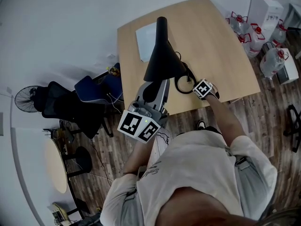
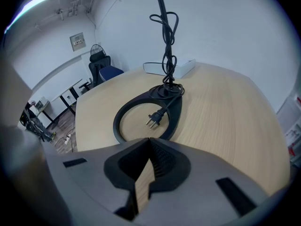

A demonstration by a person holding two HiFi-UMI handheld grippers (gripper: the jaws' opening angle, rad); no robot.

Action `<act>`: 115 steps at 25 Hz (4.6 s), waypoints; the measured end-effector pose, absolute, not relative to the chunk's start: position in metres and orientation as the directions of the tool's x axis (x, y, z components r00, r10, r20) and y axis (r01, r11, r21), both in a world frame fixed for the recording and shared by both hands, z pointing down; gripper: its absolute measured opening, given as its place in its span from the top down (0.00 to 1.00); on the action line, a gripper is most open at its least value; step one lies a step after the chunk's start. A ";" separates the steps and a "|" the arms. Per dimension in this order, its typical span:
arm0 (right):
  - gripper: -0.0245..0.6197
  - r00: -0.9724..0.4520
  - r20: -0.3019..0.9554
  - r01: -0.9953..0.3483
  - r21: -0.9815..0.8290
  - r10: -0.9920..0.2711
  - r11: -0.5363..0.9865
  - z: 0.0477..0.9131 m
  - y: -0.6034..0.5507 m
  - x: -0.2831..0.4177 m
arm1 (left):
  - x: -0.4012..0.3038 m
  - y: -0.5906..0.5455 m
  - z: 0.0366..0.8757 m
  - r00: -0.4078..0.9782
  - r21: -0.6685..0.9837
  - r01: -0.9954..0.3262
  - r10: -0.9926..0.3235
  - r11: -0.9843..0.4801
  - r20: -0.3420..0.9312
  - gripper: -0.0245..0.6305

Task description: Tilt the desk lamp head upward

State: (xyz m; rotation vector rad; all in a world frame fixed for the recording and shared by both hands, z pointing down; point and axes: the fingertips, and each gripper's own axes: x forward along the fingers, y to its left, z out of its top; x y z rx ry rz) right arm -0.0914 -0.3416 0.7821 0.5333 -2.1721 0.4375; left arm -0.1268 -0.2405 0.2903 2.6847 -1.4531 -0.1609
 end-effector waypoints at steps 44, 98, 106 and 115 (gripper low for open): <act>0.97 -0.563 0.787 -0.575 -0.153 -0.253 0.804 0.779 -0.330 -0.088 | -0.130 -0.219 0.321 0.623 0.153 -0.773 -0.782 -0.615 0.001 0.94; 0.97 -0.791 -0.072 -0.609 0.191 -0.608 0.770 0.320 -0.135 -0.049 | -0.149 -0.116 0.358 0.498 -0.005 -0.866 -0.863 -0.500 0.083 0.94; 0.97 -0.806 -0.056 -0.591 0.147 -0.590 0.793 0.329 -0.134 -0.051 | -0.162 -0.111 0.365 0.455 0.018 -0.890 -0.886 -0.455 0.091 0.94; 0.97 -0.826 -0.056 -0.562 0.167 -0.561 0.810 0.326 -0.135 -0.059 | -0.164 -0.110 0.364 0.439 0.027 -0.898 -0.895 -0.439 0.078 0.94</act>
